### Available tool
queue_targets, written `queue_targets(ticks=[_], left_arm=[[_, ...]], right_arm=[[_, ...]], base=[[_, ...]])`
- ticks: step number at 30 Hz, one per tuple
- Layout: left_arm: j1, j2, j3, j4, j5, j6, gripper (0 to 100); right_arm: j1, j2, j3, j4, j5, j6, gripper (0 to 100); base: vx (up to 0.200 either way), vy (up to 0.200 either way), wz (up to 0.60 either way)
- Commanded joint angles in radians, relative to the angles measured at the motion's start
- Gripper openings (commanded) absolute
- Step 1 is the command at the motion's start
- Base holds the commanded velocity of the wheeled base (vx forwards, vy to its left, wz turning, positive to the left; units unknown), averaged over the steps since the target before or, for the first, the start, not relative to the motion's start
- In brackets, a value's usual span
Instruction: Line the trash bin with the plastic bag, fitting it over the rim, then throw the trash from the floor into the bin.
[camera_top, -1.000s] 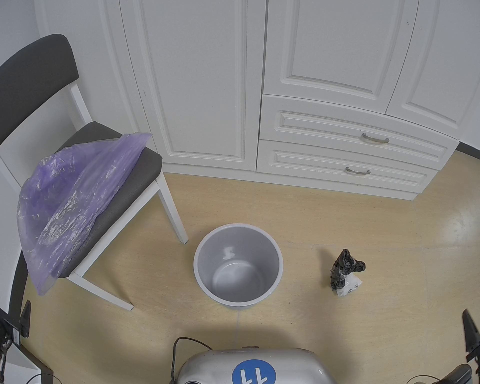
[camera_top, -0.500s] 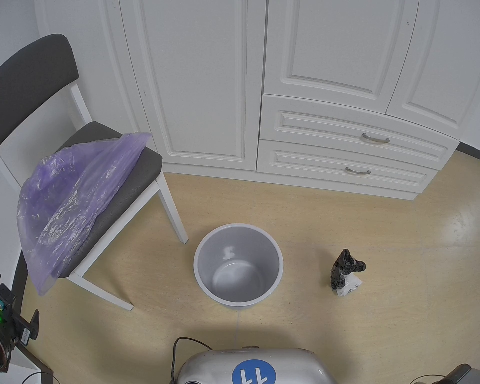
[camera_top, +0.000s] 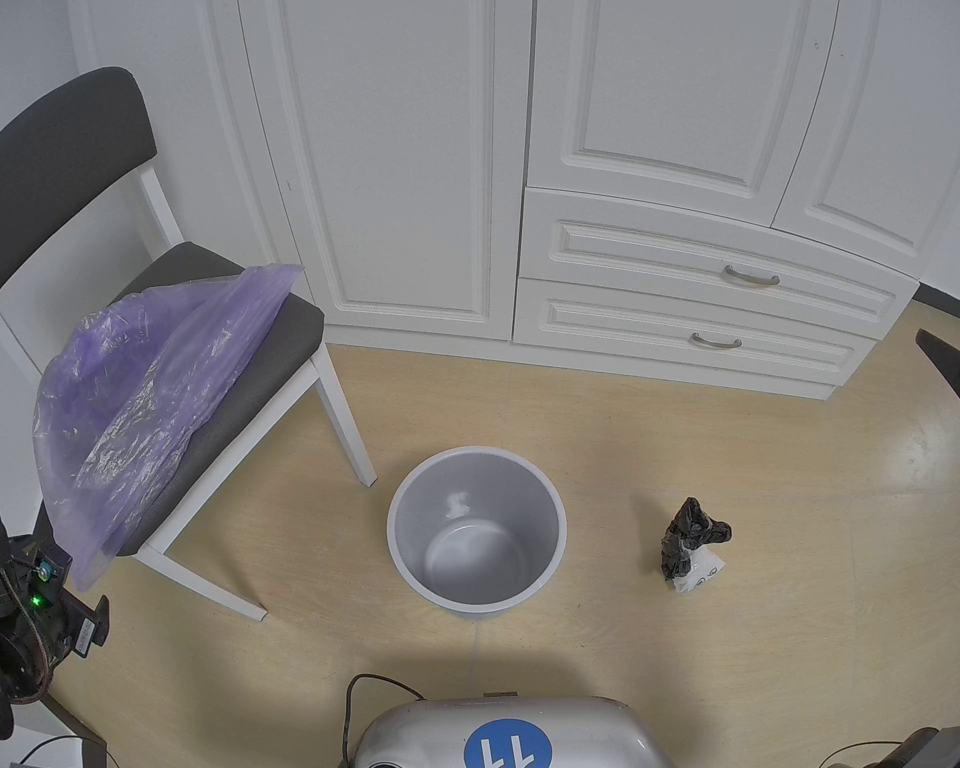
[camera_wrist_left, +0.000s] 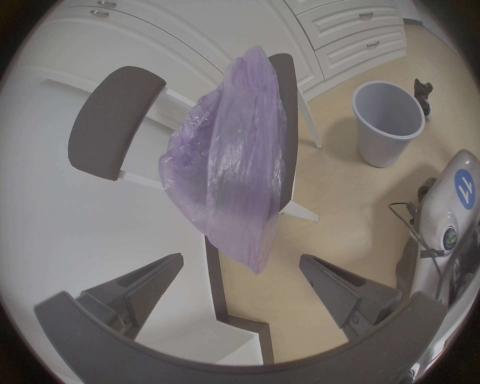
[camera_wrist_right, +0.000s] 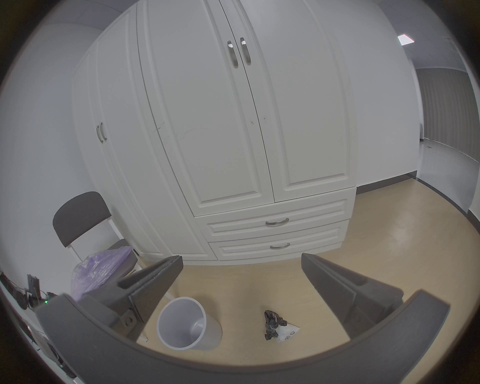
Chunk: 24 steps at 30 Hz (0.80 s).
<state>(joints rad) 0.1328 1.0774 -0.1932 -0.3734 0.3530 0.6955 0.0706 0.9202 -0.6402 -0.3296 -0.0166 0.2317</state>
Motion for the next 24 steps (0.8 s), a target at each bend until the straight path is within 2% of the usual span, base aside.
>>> queue_targets(ticks=[1, 12, 24], left_arm=[[0.001, 0.122, 0.038, -0.061, 0.004, -0.008, 100], [0.051, 0.136, -0.046, -0.062, 0.004, -0.018, 100], [0.111, 0.139, -0.049, -0.062, -0.002, -0.048, 100]], right_arm=[[0.0, 0.058, -0.004, -0.02, 0.004, 0.005, 100], [0.0, 0.057, -0.007, -0.022, 0.006, 0.005, 100], [0.0, 0.051, -0.003, -0.022, 0.004, 0.006, 100]], base=[[0.0, 0.0, 0.0], [0.0, 0.0, 0.0], [0.0, 0.0, 0.0]])
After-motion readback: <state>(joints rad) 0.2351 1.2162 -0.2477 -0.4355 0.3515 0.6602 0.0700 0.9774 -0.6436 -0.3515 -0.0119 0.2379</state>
